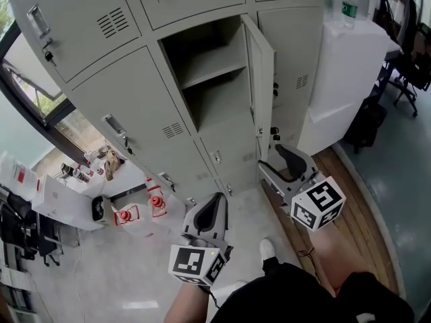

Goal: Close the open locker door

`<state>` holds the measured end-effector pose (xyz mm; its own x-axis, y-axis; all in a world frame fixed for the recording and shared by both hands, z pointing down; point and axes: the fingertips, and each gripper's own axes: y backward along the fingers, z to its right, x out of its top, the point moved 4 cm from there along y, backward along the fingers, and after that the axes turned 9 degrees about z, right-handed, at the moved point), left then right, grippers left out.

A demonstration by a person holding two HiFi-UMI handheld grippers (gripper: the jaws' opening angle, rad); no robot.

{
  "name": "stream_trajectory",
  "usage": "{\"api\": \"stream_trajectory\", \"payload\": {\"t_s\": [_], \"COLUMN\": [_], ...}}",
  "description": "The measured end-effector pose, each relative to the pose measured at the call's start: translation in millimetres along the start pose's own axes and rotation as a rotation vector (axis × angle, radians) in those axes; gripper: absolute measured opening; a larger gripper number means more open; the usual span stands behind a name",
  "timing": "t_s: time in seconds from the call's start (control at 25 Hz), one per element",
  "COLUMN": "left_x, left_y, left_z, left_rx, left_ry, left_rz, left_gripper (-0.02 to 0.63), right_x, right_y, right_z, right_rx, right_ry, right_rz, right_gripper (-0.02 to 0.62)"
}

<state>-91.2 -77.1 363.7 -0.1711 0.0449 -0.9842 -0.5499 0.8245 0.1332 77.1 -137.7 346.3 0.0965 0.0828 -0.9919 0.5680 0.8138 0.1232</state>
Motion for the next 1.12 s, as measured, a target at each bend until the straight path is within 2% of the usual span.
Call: {"api": "stream_trajectory", "payload": {"t_s": [0.64, 1.12], "left_x": [-16, -12], "left_y": [-59, -85], "left_z": [-17, -20], "left_rx": [0.026, 0.057], "left_ry": [0.001, -0.019], "left_rz": [-0.018, -0.004], "left_gripper": [0.020, 0.020], "right_x": [-11, -9], "right_y": [-42, -65], "right_z": [59, 75], "right_rx": [0.014, 0.076], "right_ry": [-0.027, -0.038], "right_rz": [0.000, 0.010], "right_gripper": [0.276, 0.264]}}
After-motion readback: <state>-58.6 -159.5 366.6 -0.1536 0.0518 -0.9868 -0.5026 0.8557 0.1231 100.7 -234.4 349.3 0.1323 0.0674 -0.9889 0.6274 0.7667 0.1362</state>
